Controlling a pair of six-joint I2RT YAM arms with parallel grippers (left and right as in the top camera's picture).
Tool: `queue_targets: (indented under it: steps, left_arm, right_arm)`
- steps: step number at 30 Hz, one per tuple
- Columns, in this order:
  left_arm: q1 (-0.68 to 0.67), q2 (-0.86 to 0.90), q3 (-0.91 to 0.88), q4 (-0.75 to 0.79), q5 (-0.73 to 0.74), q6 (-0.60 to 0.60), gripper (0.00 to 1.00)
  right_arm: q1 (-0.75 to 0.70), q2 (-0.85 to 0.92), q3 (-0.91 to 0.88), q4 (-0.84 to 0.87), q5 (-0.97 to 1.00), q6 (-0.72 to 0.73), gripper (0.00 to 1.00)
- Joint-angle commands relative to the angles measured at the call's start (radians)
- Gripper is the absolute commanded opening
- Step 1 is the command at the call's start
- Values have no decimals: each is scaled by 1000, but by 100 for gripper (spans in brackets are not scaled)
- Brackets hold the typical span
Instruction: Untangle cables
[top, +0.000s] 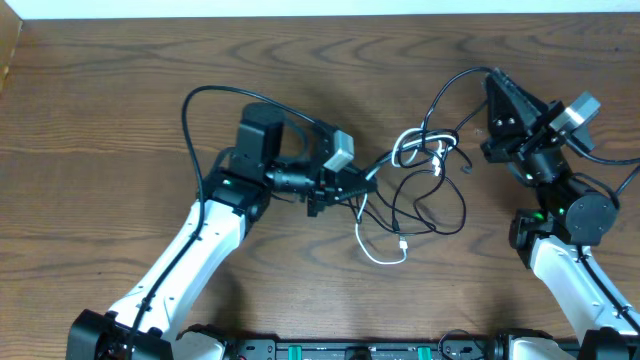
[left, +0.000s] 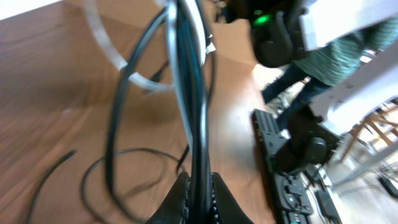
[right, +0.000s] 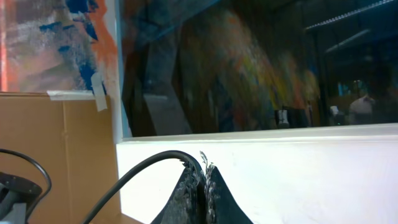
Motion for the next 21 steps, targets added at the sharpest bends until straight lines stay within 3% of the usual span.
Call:
queue_targets:
  steps: [1,15,21]
  left_arm:
    - [51,2,21,-12,-22,10,8]
    - [87,2,21,-22,-13,10,8]
    - [86,0,21,48,239,10,8]
  right_arm:
    - [-41,-5,9,-1,33,17,1]
    - [-54,-5,9,-69,23,-27,1]
    - [-54,-5,9,-252,23,-136,1]
